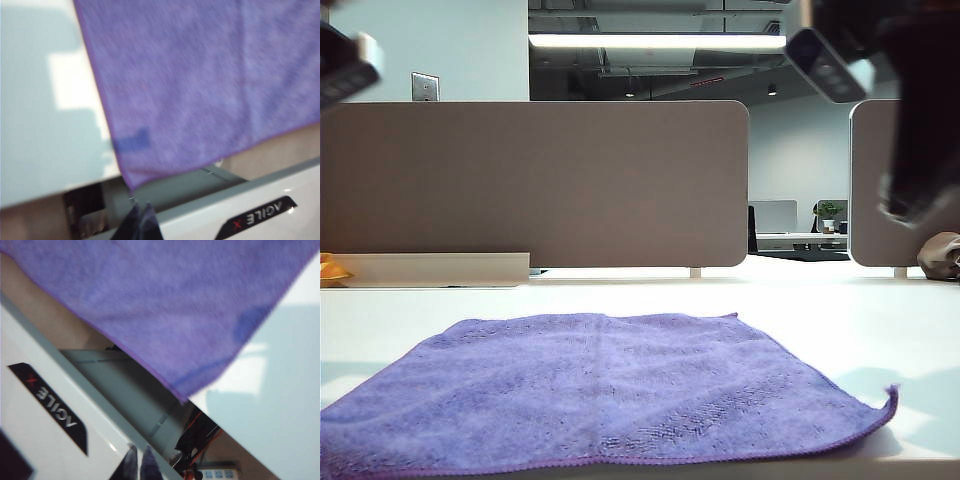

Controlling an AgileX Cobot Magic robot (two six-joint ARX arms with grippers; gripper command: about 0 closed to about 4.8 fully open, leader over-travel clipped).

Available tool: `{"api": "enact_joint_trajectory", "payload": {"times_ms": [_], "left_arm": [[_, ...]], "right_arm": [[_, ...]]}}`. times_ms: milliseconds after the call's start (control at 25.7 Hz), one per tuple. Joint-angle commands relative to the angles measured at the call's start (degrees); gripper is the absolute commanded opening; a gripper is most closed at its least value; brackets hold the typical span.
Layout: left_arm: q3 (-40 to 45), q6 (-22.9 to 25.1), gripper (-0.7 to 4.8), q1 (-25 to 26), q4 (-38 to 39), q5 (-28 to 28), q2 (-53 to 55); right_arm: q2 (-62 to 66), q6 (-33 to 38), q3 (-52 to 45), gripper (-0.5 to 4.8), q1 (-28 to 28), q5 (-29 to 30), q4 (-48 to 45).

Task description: Fold the bottom of the cloth upward, then fold it vertically to form a square shape.

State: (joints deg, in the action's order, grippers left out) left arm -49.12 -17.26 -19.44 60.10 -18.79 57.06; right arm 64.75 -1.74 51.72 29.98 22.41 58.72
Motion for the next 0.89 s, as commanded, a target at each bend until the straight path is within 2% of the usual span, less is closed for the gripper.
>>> {"api": "enact_joint_trajectory", "payload": {"times_ms": [39,78,117,194,272,388,660,738,893], "left_arm": [[4.4,-6.1,-0.01,-1.0,-4.5,-0.6,-5.9],[7.4,-8.8,0.0,-1.0,-6.3,-0.9,-8.6],[9.7,-10.6,0.3,-1.0,-6.7,-1.0,-9.5],[12.9,-10.7,0.7,-1.0,-7.6,-1.4,-9.6],[15.1,-10.9,0.86,-1.0,-9.4,-3.4,-9.6],[17.6,-13.0,0.9,-1.0,-11.7,-4.0,-9.6],[23.6,-15.5,0.91,-1.0,-14.7,-4.0,-9.6],[26.6,-19.7,0.94,-1.0,-19.0,-6.6,-9.6],[26.8,-22.5,0.99,-1.0,-19.6,-6.8,-9.6]], "right_arm": [[-2.9,5.3,-4.2,0.22,0.6,-0.5,-5.6],[-3.8,6.3,-5.8,0.23,0.5,-0.6,-7.1],[-4.0,6.3,-6.6,0.41,0.5,-0.2,-7.6],[-3.5,7.2,-6.6,0.9,0.5,1.0,-7.9],[-2.9,7.8,-6.6,0.9,0.5,0.5,-8.3],[-2.2,7.8,-6.6,0.92,0.5,-1.8,-8.2],[0.5,7.8,-6.6,1.0,0.5,-1.9,-8.5],[1.0,8.0,-7.1,1.0,0.5,-1.9,-8.4],[1.0,8.3,-8.7,1.0,0.5,-1.7,-8.5]]}}
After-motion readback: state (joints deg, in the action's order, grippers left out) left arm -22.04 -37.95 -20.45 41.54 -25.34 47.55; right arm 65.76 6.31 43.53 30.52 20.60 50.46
